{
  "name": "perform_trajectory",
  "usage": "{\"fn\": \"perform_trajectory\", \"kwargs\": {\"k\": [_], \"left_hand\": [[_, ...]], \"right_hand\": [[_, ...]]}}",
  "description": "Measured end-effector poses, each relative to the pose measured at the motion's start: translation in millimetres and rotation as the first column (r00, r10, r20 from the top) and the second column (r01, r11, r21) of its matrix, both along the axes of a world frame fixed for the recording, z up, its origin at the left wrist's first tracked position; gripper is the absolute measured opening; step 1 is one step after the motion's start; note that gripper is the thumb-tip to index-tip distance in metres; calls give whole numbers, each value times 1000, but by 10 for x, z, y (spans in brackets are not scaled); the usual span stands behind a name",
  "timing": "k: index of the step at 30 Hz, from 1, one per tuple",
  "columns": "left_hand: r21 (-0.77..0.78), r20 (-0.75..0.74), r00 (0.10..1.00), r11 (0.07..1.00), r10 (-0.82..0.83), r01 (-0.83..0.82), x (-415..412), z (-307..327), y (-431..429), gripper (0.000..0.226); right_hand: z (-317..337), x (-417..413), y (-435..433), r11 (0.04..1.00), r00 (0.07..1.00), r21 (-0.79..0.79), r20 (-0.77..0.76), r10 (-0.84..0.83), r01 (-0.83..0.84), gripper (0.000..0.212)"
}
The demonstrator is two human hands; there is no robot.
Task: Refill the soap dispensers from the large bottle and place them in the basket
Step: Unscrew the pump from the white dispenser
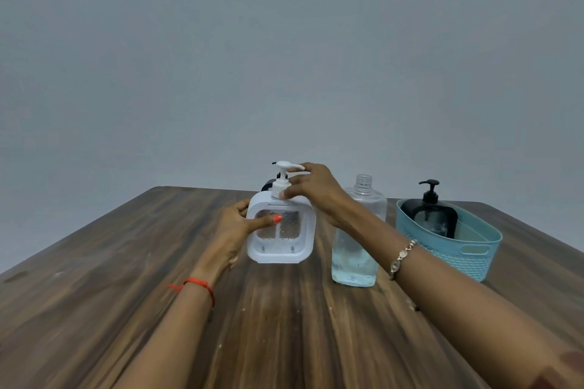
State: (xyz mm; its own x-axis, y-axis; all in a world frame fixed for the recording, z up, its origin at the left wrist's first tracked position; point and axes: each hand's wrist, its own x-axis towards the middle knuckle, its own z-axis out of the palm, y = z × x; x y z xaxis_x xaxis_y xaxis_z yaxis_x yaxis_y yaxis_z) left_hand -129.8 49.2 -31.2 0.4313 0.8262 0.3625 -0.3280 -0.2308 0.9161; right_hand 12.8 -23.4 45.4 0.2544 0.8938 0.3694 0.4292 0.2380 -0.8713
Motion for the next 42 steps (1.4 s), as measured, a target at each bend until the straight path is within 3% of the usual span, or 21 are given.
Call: {"fn": "perform_trajectory", "kwargs": {"k": [3, 7, 9, 12, 19, 22, 25, 29, 32, 37, 40, 42], "left_hand": [[0, 9, 1000, 1000, -2, 2, 2, -3, 1, 46], [3, 12, 1000, 1000, -4, 4, 9, -5, -2, 41], [6, 9, 1000, 1000, -9, 9, 15, -9, -5, 41], [1, 8, 999, 999, -37, 37, -4, -10, -7, 45], [-63, -35, 959, 958, -281, 278, -140, 56, 36, 45], [-87, -31, 913, 911, -407, 403, -207, 95, 32, 61], [-129, 24, 863, 855, -505, 503, -270, 99, 25, 59], [-167, -16, 801, 791, -599, 588, -313, 49, -6, 59], [-176, -82, 841, 838, -535, 516, -317, -24, 11, 69], [-200, -27, 966, 949, -255, 245, -341, -116, 88, 34], [-255, 8, 1000, 967, -9, 11, -366, -139, 171, 29], [-285, 45, 995, 955, 95, -78, -389, -138, 212, 24]], "right_hand": [[6, 12, -21, 997, 996, -10, -54, 72, -72, 32], [-60, -46, -26, 995, 963, -16, 251, -96, 103, 41], [-58, -52, -20, 995, 955, -11, 281, -94, 101, 38], [-1, -27, -38, 998, 972, -69, 235, 13, 4, 23], [92, 100, -47, 956, 957, -120, 89, 278, -266, 31], [92, 146, -53, 887, 892, -106, -14, 451, -450, 33], [92, 159, -49, 797, 799, -71, -119, 590, -600, 37], [142, 182, -47, 745, 730, 55, -165, 663, -665, 37], [187, 237, -48, 778, 748, 150, -213, 628, -611, 36], [233, 300, -82, 861, 853, 354, -242, 462, -365, 33], [116, 349, -96, 891, 942, 375, -111, 317, -256, 36], [-88, 341, -102, 930, 977, 302, 99, 189, -210, 38]]}}
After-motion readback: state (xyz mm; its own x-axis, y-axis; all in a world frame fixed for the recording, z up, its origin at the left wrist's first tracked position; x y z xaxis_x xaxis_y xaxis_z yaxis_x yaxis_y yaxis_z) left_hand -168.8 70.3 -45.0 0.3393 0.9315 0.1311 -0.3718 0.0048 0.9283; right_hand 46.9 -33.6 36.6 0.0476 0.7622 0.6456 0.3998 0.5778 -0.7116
